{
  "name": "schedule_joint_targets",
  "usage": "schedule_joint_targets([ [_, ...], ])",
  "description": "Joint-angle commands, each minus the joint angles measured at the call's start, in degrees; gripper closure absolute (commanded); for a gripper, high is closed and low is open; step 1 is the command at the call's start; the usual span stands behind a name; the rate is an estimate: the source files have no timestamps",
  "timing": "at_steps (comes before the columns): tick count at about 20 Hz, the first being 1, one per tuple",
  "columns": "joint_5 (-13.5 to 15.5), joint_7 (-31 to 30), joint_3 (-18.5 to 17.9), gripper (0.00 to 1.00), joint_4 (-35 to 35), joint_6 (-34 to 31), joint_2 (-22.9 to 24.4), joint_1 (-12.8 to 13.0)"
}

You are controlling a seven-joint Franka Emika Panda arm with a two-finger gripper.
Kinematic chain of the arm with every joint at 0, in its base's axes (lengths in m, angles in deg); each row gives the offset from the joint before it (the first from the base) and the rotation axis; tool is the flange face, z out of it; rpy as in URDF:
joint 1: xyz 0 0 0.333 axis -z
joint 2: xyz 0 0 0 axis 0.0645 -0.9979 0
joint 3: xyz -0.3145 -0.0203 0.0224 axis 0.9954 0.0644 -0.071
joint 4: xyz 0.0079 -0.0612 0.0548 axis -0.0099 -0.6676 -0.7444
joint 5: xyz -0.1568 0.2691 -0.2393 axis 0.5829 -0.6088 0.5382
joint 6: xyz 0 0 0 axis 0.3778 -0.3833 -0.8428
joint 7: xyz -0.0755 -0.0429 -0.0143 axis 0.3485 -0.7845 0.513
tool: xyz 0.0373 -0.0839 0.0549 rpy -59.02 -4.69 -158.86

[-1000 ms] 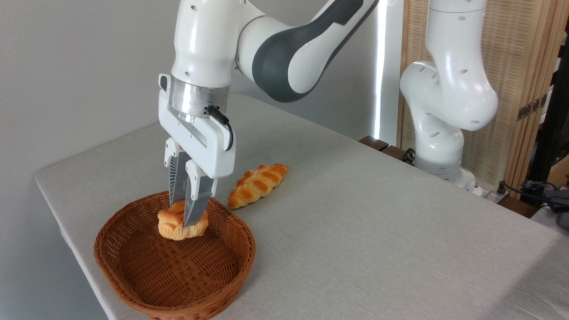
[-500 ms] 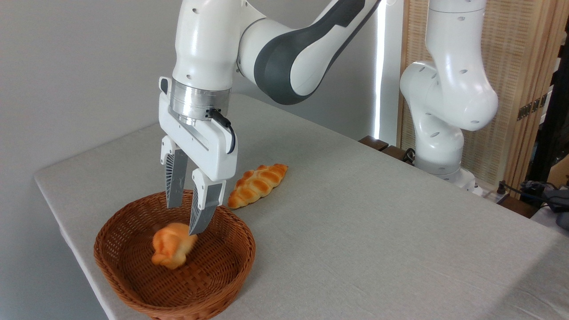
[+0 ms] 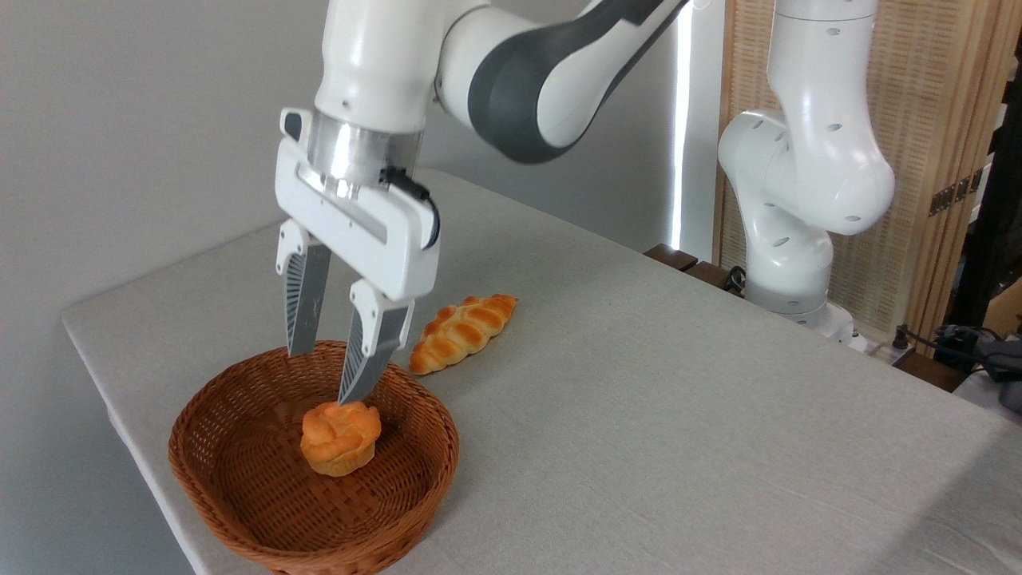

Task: Put bread into the basket
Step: 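Lower the bun into the basket and open the gripper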

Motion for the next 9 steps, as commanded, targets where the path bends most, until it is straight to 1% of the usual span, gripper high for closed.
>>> schedule_joint_targets([
  [1, -0.45, -8.29, -0.29, 0.0, 0.94, -3.96, 3.95, 0.43],
  [2, -2.46, -10.76, -0.29, 0.0, 2.08, -6.23, 4.13, 0.43],
  [4, -8.43, -11.58, 0.06, 0.0, 5.24, -14.3, 4.04, 0.51],
  [5, -9.76, -11.58, 0.24, 0.0, 6.47, -17.82, 4.04, 0.6],
  [7, -9.69, -11.4, 0.33, 0.0, 8.5, -21.53, 4.04, 0.6],
  [9, -9.42, -11.66, 0.76, 0.0, 8.42, -22.16, 4.13, 0.6],
])
